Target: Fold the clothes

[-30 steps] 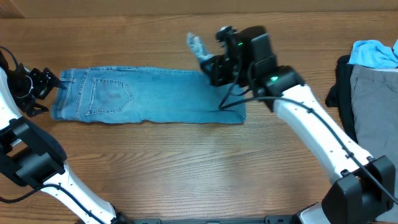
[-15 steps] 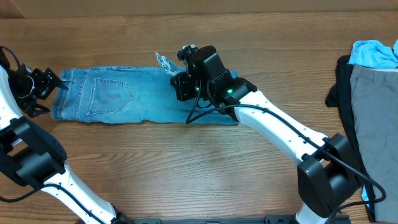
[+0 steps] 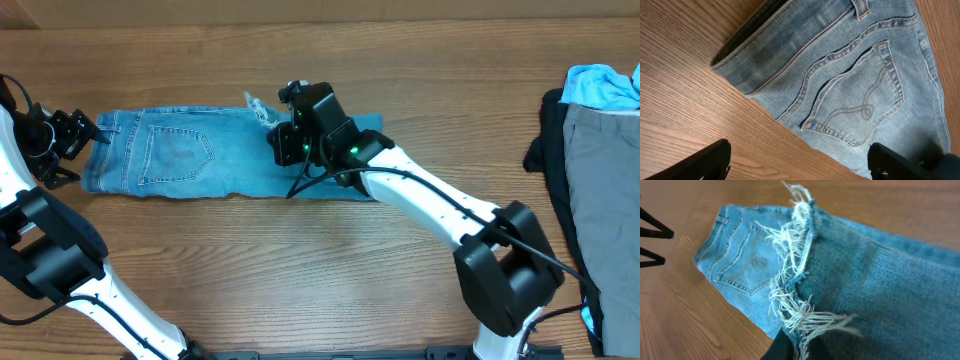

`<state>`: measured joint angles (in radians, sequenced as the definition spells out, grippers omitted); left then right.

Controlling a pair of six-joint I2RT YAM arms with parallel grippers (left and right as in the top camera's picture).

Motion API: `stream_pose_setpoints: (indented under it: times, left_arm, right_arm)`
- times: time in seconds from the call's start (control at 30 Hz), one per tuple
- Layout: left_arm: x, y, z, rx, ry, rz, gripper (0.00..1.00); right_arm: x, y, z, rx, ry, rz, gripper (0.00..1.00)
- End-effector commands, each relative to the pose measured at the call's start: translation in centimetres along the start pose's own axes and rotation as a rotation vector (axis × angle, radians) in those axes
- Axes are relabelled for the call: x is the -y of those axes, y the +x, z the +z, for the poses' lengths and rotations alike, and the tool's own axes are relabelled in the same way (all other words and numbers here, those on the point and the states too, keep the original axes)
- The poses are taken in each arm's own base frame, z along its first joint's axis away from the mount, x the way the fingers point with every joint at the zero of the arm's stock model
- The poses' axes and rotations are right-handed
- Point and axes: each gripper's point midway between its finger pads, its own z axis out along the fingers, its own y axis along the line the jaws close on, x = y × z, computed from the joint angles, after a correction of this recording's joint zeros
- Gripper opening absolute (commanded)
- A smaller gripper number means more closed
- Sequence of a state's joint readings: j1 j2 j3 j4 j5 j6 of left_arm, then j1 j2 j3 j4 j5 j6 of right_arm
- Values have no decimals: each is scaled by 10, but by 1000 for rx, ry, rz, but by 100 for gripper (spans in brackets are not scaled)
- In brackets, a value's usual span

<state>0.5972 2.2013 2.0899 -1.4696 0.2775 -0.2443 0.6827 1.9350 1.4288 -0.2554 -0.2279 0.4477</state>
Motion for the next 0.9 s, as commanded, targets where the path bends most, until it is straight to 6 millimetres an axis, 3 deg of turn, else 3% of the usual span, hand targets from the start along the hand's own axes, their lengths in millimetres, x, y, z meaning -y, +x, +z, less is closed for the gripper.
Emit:
stream_pose_setpoints:
  times: [0.0, 0.2, 0.87]
  left_arm:
    - [6, -1, -7, 16, 16, 15, 90]
    - [6, -1, -7, 16, 16, 15, 91]
    - [12, 3, -5, 5, 9, 30, 91]
  right_arm:
    - [-15, -11, 6, 40, -38, 54, 4]
    - [-39, -18, 8, 91, -92, 58, 4]
    - [-33, -3, 39, 106, -45, 101, 4]
